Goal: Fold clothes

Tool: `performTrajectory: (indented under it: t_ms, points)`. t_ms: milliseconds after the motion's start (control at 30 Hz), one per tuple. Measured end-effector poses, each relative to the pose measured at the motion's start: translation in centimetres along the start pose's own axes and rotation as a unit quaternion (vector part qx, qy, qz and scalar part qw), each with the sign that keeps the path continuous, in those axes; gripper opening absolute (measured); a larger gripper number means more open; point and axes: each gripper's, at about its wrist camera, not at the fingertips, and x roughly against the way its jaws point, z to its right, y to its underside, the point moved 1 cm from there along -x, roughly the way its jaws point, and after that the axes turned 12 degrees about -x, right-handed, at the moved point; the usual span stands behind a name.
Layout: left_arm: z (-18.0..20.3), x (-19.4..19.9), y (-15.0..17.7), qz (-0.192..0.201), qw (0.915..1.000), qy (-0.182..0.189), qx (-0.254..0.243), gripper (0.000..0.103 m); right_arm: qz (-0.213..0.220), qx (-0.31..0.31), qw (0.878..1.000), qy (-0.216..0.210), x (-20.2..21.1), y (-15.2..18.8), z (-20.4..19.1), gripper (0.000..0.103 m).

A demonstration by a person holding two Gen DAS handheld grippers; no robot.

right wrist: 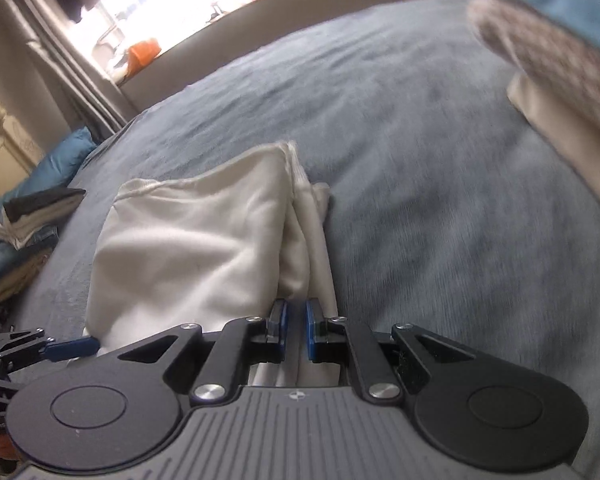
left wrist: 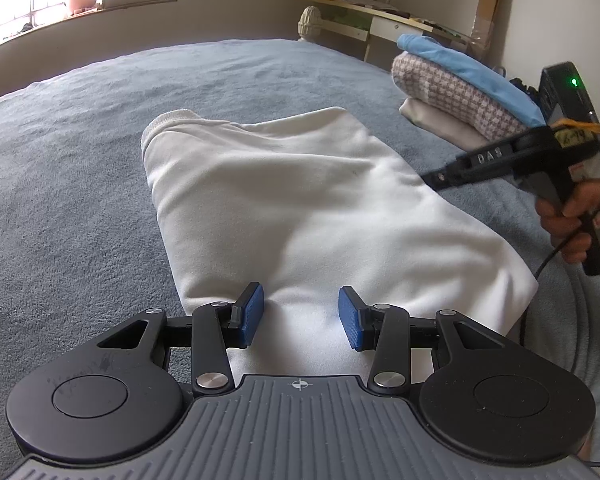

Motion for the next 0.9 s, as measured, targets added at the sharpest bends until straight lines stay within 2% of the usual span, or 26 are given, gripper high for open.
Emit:
performTrajectory:
  t_ms: [100, 267, 567, 700, 800, 900]
  points:
    - [0.0, 0.0, 0.0, 0.000, 1.0000, 0.001, 0.001, 0.041, -0.002, 0.018, 0.999, -0.030, 0.4, -0.1, -0.1, 0.010]
    - [-0.1, -0.1, 0.1, 0.000, 1.0000, 0.003, 0.000, 0.041, -0.035, 0.082, 0.996, -0.022, 0.3, 0.6, -1.0, 0.010]
    - [-0.3, -0.1, 0.1, 0.001, 1.0000, 0.006, 0.003, 0.042, -0.092, 0.101, 0.990, -0.046, 3.1, 2.3, 0.5, 0.011]
    - [-0.2, -0.2, 0.0, 0.001, 1.0000, 0.006, 0.002, 0.042, -0.093, 0.097, 0.989, -0.057, 4.1, 3.1, 0.9, 0.011]
    - [-0.2, -0.2, 0.0, 0.001, 1.0000, 0.005, 0.001, 0.042, -0.084, 0.111, 0.989, -0.045, 3.6, 3.4, 0.4, 0.011]
    - [-0.3, -0.1, -0.1, -0.002, 1.0000, 0.006, -0.001, 0.042, -0.066, 0.182, 0.981, 0.006, 2.9, 3.8, -1.5, 0.010]
